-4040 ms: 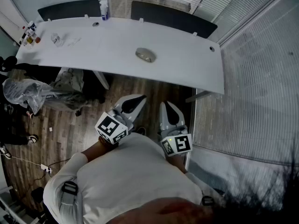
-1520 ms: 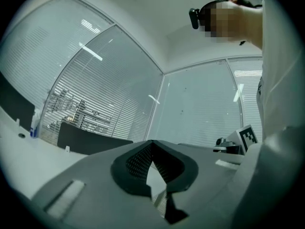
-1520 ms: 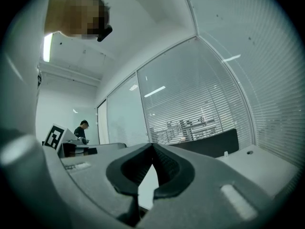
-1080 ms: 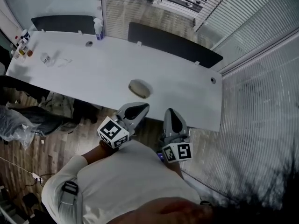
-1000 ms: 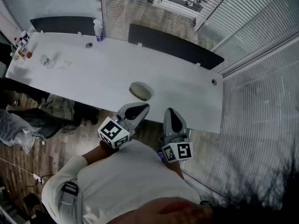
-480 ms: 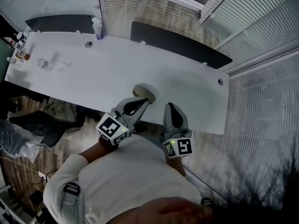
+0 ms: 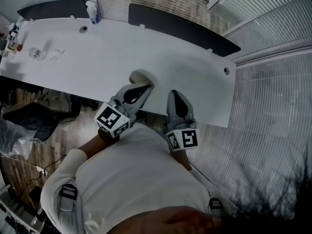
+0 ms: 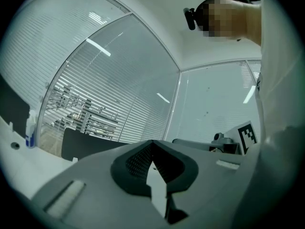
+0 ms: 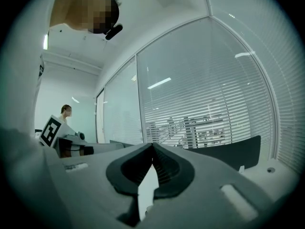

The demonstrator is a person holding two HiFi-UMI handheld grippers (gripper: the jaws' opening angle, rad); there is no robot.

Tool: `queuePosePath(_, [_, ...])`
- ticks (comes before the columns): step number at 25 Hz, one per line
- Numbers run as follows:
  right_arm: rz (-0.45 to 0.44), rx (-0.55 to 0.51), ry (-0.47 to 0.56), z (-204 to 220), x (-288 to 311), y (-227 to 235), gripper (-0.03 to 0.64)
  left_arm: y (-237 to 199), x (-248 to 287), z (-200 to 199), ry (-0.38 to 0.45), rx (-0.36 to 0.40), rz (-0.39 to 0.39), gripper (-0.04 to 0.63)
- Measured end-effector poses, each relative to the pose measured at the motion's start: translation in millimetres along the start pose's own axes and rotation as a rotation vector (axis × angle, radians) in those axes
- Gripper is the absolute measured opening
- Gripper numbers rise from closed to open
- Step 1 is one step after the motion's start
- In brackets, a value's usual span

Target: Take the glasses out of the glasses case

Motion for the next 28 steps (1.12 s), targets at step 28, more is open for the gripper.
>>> queuePosePath(28, [-0.092,0.109,-0.205,60,-3,8,0.002,-14,-2,76,-0.154,-0.113,-0.166,0.003])
Point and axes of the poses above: the fingertips, and each gripper's own axes: x forward along the fingers, y to its right, z out of its underside, the point moved 5 cm from there along -x, backward along the fingers, and after that the axes turned 4 degrees about -z, right-handed, at the moved point
